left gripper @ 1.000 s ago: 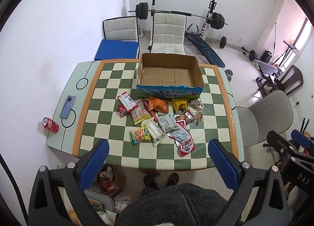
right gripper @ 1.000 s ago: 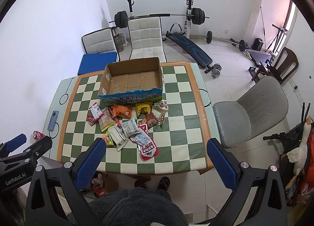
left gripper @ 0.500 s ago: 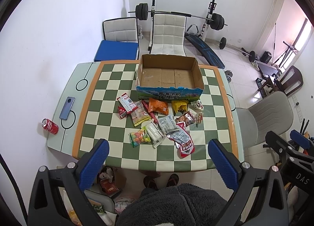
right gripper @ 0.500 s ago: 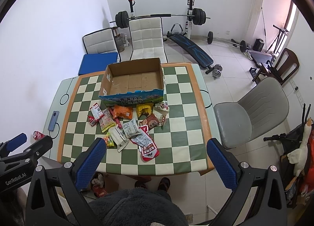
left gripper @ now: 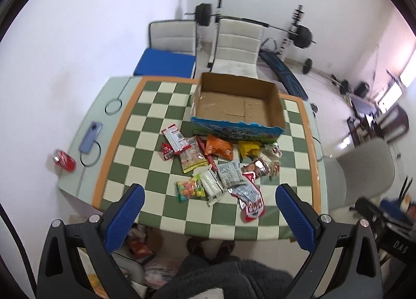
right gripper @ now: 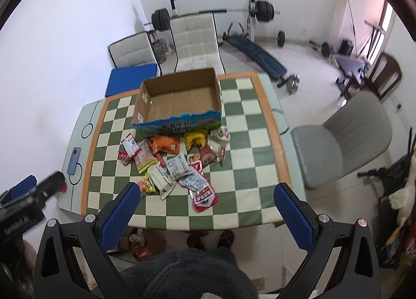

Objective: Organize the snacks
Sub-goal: 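Grasp the candy bag with the left tool while the right tool grasps the white-red jerky pouch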

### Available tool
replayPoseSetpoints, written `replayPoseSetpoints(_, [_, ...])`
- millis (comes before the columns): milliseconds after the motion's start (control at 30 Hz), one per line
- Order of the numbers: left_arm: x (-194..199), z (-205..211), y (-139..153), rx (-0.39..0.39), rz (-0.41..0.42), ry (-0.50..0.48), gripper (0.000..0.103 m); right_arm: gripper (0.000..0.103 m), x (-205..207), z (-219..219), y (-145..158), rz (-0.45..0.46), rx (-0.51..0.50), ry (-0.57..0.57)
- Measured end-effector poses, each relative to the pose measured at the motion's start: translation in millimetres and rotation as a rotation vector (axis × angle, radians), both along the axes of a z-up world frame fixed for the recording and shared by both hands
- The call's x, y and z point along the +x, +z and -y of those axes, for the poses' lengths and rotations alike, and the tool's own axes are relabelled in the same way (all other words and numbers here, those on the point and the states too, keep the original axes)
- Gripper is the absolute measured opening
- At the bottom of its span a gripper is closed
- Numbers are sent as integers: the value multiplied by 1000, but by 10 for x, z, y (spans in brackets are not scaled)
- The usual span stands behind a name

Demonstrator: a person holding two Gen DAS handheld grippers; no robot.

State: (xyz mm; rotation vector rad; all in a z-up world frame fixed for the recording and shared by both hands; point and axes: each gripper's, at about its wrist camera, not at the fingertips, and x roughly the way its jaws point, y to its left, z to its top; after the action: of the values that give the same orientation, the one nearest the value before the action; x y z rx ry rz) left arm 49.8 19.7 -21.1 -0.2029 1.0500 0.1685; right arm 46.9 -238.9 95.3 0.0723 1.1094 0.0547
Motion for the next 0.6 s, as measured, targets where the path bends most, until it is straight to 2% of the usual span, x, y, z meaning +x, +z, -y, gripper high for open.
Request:
replayPoseSetpoints(133, [323,-331,-576,-7,-113,65,103,103,356,24,-571,-98,36,-7])
replayPoseSetpoints(267, [573,-586,-1310,-16,-268,103,103,103,731,-66,-1410,-203,-6,18])
replayPoseSetpoints(400, [757,-714,-2010,-46,-398,99,103,103,1050,-215,-2387,-335,-48,103])
replayPoseSetpoints(467, [833,-738,-2321,-53,-437,84,103,103,1172,-333,-2837,-382,-72,160])
replayPoseSetpoints(533, [914,-758,-2604,-65,-489,65,102,103,1254,-465,-3247,-430,-111,218])
replayPoseSetpoints(600, [981,-811,-2862,-112,-532,70,102,103,1307,-598,-3592,-478,-134,264])
